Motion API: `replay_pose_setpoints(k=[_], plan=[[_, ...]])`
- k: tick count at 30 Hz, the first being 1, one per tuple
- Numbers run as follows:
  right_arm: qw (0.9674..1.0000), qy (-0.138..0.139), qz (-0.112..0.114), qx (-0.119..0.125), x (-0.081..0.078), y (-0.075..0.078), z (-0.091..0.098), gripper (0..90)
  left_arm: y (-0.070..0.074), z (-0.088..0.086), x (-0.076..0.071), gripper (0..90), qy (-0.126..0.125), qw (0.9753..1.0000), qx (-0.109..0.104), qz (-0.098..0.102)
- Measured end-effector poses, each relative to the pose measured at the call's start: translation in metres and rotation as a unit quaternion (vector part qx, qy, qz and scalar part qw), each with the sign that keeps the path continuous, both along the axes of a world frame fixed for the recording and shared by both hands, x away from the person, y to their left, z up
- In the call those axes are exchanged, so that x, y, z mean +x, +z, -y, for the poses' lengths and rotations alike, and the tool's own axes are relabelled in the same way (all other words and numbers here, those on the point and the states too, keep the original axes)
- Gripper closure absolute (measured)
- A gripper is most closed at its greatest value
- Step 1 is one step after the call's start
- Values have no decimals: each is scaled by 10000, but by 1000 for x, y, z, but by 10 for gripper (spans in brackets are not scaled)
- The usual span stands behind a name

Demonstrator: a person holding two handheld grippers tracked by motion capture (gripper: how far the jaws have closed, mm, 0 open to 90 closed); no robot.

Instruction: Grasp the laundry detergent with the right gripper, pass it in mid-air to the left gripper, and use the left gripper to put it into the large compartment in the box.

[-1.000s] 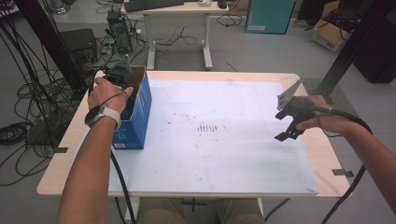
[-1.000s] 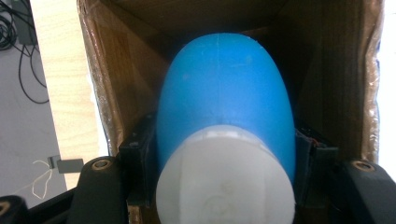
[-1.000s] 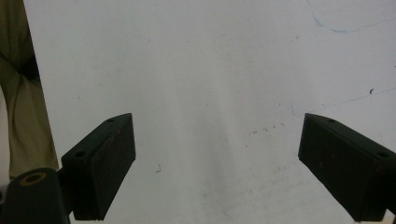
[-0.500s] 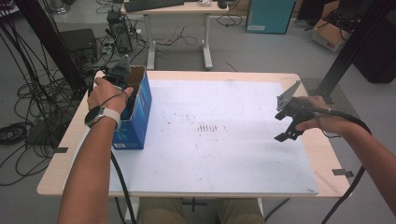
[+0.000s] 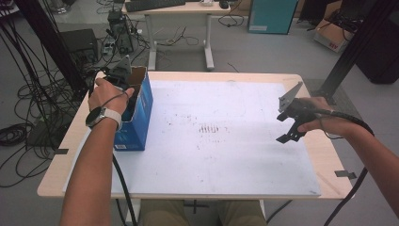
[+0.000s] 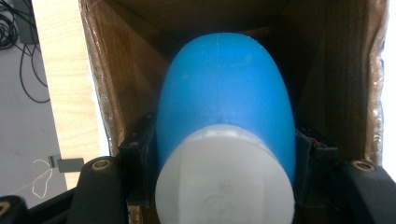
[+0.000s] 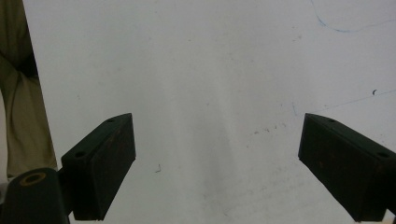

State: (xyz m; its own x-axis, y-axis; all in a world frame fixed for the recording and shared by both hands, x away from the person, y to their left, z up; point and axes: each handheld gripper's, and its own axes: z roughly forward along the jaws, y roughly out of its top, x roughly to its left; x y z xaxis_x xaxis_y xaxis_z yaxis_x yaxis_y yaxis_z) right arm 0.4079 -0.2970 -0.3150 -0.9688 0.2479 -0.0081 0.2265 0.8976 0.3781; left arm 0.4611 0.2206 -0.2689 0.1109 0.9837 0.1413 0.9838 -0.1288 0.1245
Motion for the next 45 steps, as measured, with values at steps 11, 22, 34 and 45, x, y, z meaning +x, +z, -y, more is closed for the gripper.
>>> replay_pose_setpoints(k=[11,22,34,45], plan=[[10000,-4,3,-33,-1,1,0,109,-1,0,-1,376,11,10000,41,80],[10000,-21,-8,-32,-1,0,0,110,-1,1,-1,377,6,10000,58,68],[10000,-4,12,-37,0,0,1,109,-1,1,-1,377,16,10000,52,76],[10000,58,32,-40,1,-1,0,109,-1,1,-1,376,21,10000,35,48]])
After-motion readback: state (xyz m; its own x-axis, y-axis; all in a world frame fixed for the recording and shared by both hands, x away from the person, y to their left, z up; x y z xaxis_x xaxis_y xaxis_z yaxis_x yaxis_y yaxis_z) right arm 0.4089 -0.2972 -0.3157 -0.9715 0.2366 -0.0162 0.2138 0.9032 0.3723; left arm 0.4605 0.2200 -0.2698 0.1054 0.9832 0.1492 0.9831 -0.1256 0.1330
